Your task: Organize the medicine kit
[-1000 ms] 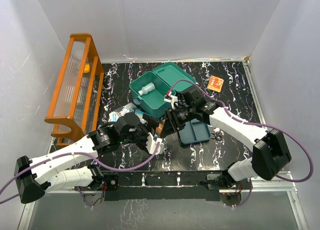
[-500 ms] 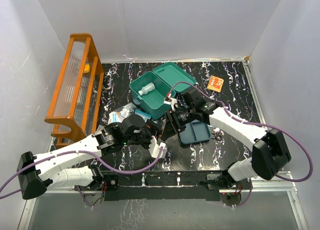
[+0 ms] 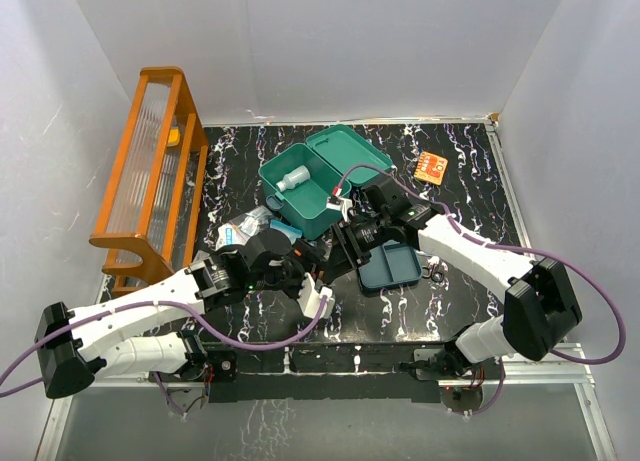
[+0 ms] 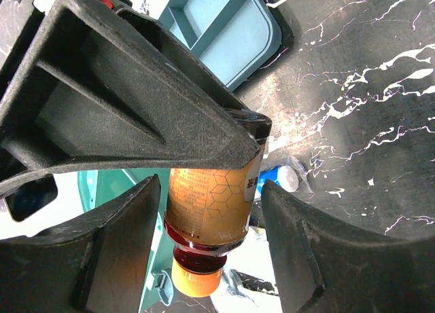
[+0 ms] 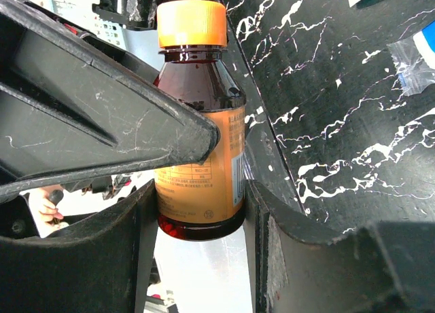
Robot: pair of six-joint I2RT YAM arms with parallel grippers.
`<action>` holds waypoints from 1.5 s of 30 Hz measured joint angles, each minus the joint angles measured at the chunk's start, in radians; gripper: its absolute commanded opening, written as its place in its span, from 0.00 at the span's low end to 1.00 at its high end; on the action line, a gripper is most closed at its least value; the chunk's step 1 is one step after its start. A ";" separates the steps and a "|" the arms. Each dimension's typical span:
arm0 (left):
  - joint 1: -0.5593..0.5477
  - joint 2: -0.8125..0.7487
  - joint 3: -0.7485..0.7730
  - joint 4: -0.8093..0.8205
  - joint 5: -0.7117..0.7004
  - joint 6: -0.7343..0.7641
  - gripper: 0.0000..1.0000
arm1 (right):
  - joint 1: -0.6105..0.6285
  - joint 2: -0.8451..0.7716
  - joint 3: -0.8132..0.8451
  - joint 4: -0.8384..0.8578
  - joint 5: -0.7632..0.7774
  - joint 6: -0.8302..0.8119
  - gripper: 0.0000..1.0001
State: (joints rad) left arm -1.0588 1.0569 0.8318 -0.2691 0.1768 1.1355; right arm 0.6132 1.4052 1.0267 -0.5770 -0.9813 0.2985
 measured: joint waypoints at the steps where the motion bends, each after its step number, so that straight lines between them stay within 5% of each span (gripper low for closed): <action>1: -0.001 0.000 0.000 0.000 -0.003 0.004 0.58 | 0.000 0.000 0.000 0.000 -0.003 0.001 0.38; 10: -0.017 0.000 -0.005 0.004 -0.048 0.059 0.40 | 0.000 0.012 0.007 0.000 -0.036 0.019 0.40; 13: -0.018 0.000 -0.008 0.007 -0.055 0.070 0.35 | 0.000 0.016 0.008 0.001 -0.035 0.019 0.47; 17: -0.019 0.000 -0.010 0.007 -0.060 0.070 0.33 | 0.000 0.017 0.009 0.002 -0.036 0.026 0.59; 24: -0.019 0.000 -0.013 0.008 -0.090 -0.023 0.34 | -0.006 -0.001 0.011 0.004 0.019 0.045 0.63; 36: -0.018 -0.036 -0.100 0.136 -0.167 -0.292 0.39 | -0.040 -0.201 -0.016 0.140 0.338 0.237 0.70; 42: -0.019 -0.040 -0.144 0.214 -0.249 -0.558 0.43 | -0.040 -0.332 -0.030 0.227 0.532 0.366 0.71; 45: -0.018 -0.041 -0.137 0.221 -0.322 -0.739 0.38 | -0.040 -0.338 -0.030 0.235 0.634 0.423 0.70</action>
State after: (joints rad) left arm -1.0771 1.0157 0.6945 -0.0479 -0.1448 0.3962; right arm 0.5732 1.0672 0.9966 -0.3424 -0.3477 0.7219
